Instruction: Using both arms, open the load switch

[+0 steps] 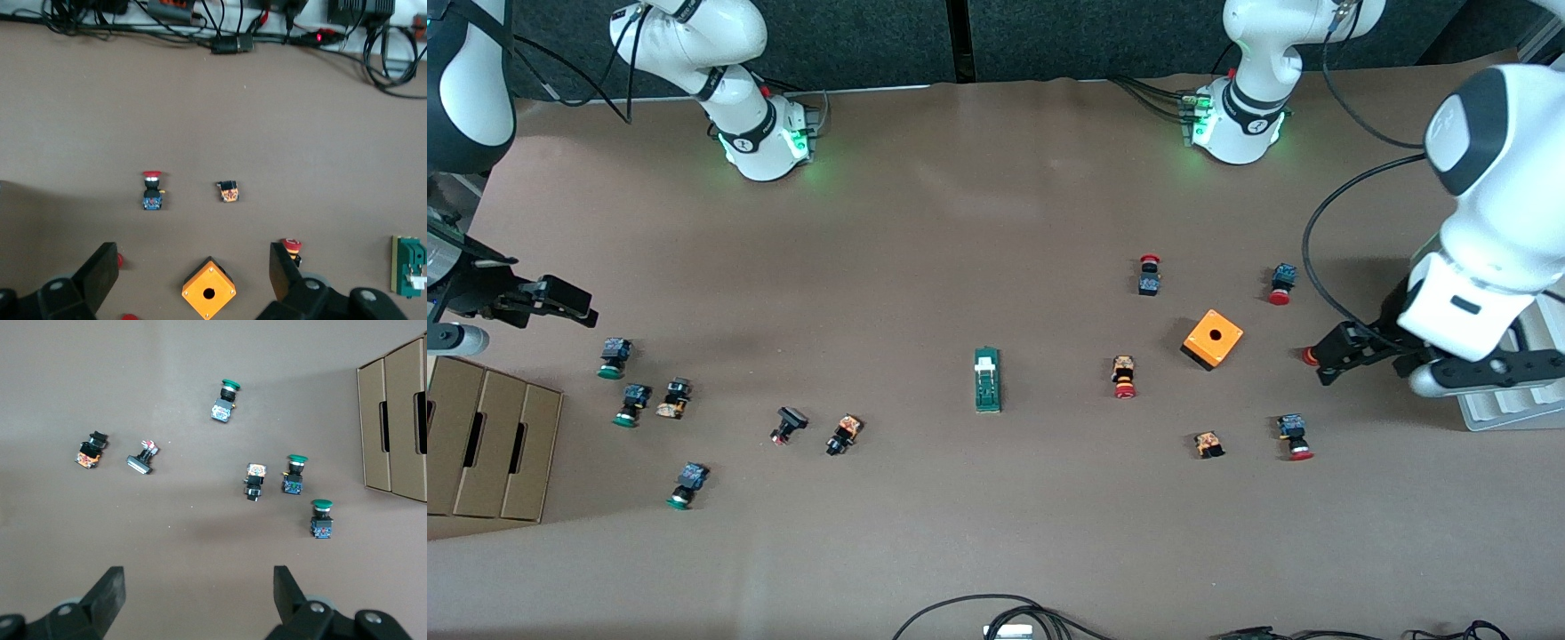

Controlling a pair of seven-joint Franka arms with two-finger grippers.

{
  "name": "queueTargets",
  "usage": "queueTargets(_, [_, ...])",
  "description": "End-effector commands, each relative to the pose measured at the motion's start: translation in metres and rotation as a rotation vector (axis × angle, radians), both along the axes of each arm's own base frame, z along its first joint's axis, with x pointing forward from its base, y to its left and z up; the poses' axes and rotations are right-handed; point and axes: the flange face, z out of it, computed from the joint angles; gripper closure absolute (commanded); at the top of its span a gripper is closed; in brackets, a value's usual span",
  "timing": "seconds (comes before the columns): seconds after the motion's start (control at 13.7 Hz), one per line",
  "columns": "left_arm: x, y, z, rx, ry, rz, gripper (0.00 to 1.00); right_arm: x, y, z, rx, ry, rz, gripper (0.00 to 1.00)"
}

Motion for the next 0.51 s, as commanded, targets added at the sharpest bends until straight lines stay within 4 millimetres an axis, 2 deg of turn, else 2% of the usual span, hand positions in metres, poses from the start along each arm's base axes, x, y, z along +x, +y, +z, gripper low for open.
queueTargets(0.0, [-0.004, -0.016, -0.005, 0.001, 0.044, -0.04, 0.0, 0.002, 0.0, 0.004, -0.024, -0.002, 0.01, 0.01])
queueTargets(0.15, [-0.007, -0.018, -0.007, 0.006, 0.06, -0.042, 0.0, 0.002, 0.0, 0.003, -0.023, -0.001, 0.01, 0.01])
queueTargets(0.44, [-0.005, -0.004, -0.005, 0.015, 0.064, -0.073, 0.0, 0.002, 0.0, 0.004, -0.024, -0.002, 0.01, 0.01])
